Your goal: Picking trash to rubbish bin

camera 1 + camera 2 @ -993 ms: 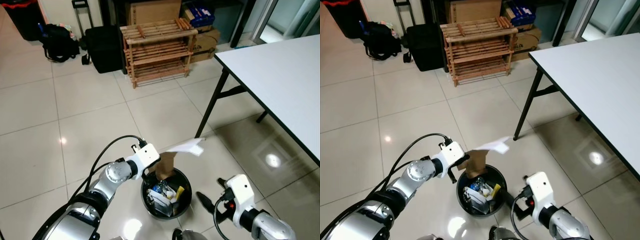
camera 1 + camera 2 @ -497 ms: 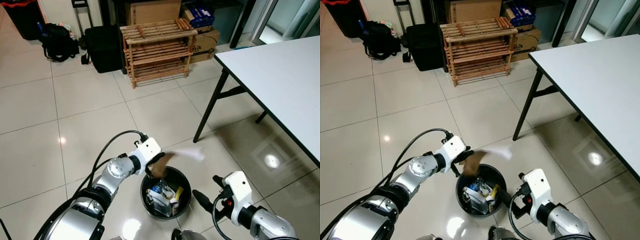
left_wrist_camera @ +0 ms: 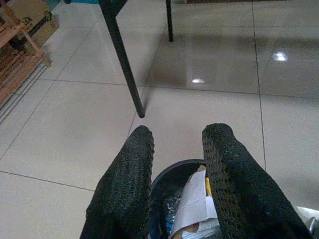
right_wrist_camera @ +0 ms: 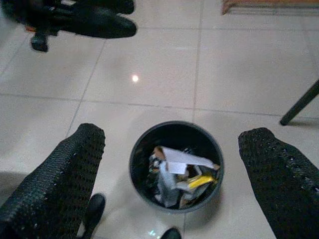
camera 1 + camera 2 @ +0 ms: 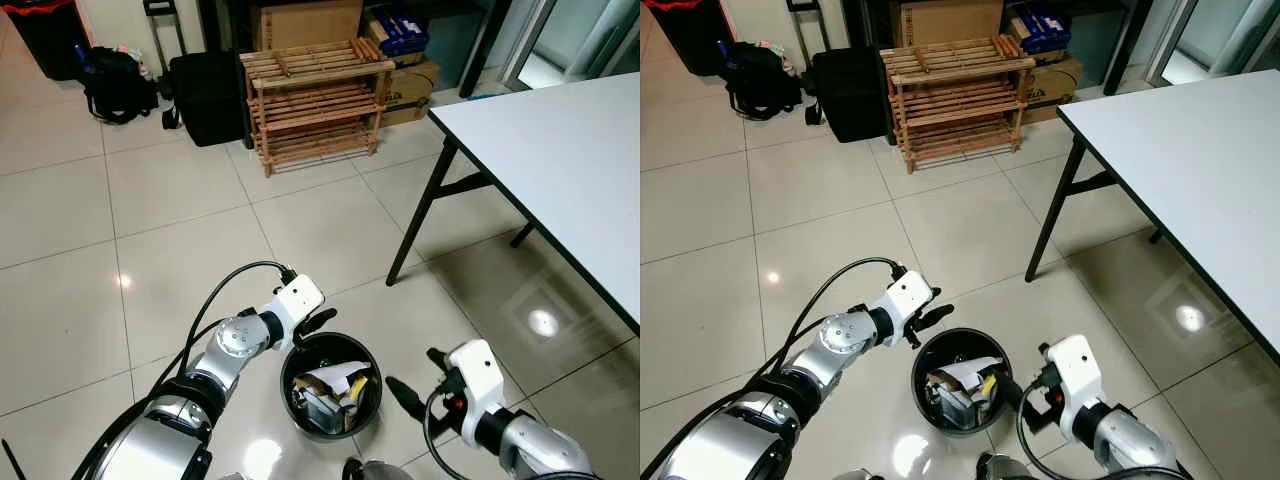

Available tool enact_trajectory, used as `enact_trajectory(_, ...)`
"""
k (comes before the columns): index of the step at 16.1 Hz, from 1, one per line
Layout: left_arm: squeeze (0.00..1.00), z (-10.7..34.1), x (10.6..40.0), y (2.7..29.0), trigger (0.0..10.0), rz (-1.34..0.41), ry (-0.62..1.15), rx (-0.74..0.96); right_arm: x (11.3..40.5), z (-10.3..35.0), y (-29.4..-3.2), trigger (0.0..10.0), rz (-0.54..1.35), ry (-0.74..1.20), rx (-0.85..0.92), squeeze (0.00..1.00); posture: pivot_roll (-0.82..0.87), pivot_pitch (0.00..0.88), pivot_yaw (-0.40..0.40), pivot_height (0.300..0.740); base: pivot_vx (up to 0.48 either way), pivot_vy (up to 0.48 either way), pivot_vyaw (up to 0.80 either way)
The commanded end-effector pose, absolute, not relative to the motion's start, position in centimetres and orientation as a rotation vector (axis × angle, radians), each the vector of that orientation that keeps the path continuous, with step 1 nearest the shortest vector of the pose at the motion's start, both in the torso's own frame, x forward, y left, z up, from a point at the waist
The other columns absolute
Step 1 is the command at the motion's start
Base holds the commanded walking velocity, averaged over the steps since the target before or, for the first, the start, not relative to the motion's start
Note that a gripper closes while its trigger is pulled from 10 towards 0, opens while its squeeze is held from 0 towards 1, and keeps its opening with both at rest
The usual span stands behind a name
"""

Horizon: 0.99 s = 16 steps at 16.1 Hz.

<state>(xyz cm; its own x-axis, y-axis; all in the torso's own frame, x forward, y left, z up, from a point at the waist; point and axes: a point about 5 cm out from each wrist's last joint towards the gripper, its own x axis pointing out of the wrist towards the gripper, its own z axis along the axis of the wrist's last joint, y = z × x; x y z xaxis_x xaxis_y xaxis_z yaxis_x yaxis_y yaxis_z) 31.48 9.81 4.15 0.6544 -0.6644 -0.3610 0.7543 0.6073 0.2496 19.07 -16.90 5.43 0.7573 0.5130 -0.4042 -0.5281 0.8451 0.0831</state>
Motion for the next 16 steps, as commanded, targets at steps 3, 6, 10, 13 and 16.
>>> enact_trajectory(3, 0.00, 3.2, 30.3, 11.4, 10.0, -0.631, 0.250, 0.182, 20.4, 5.2, -17.5, 10.0, 0.373, 0.385, -0.063, 0.00, -0.08, 0.090, -0.028, 0.740, 0.000, 0.000, 0.00)
enact_trajectory(6, 0.00, 3.1, 27.2, 12.4, 10.0, -0.555, 0.214, 0.151, 21.2, 5.3, -17.4, 10.0, 0.200, 0.346, 0.026, 0.00, -0.06, 0.080, -0.027, 0.740, 0.000, 0.000, -0.20)
enact_trajectory(10, 0.00, 3.1, 23.3, 14.3, 10.0, -0.426, 0.219, 0.133, 21.7, 4.9, -17.4, 10.0, 0.081, 0.341, 0.071, 0.00, -0.02, 0.064, -0.035, 0.740, 0.000, 0.000, -0.80)
enact_trajectory(13, 0.00, 4.1, 22.5, 15.3, 10.0, -0.356, 0.266, 0.134, 22.5, 4.4, -16.5, 10.0, 0.092, 0.351, 0.053, 0.00, 0.00, 0.058, -0.041, 0.740, 0.000, 0.000, -0.73)
enact_trajectory(16, 0.00, 4.8, 22.3, 15.2, 10.0, -0.362, 0.285, 0.131, 22.5, 3.9, -16.0, 10.0, 0.100, 0.382, 0.050, 0.00, 0.00, 0.056, -0.035, 0.740, 0.000, 0.000, 0.00)
